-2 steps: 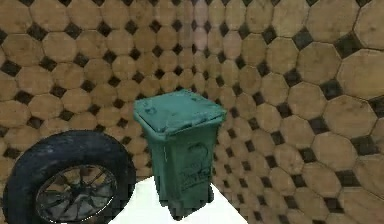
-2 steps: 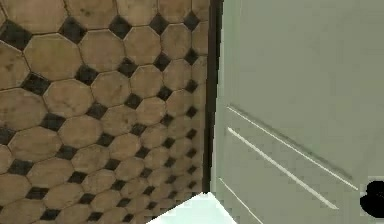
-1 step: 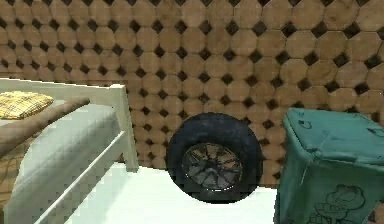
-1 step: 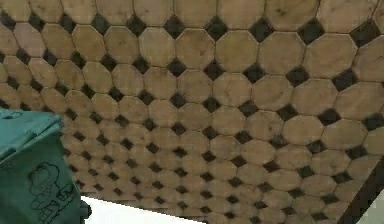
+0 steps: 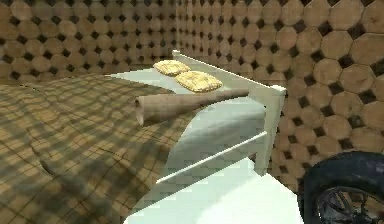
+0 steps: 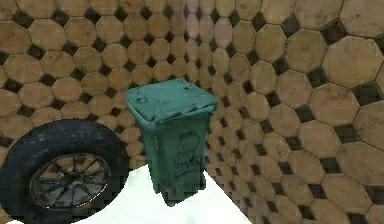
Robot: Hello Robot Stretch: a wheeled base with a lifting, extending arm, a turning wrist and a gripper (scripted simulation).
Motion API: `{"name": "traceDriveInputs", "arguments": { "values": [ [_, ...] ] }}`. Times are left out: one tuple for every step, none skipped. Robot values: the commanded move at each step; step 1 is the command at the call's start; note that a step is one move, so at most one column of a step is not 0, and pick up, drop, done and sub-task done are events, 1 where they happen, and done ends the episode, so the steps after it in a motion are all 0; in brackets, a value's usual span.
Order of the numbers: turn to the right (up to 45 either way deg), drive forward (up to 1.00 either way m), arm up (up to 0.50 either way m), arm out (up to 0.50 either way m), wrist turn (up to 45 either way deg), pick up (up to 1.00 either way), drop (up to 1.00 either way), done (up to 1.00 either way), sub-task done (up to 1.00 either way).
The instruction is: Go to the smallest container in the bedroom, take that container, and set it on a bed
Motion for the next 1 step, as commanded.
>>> {"name": "traceDriveInputs", "arguments": {
  "values": [
    [-45.0, 0.00, 0.00, 0.00, 0.0, 0.00, 0.00, 0.00, 0.00]
  ]
}}
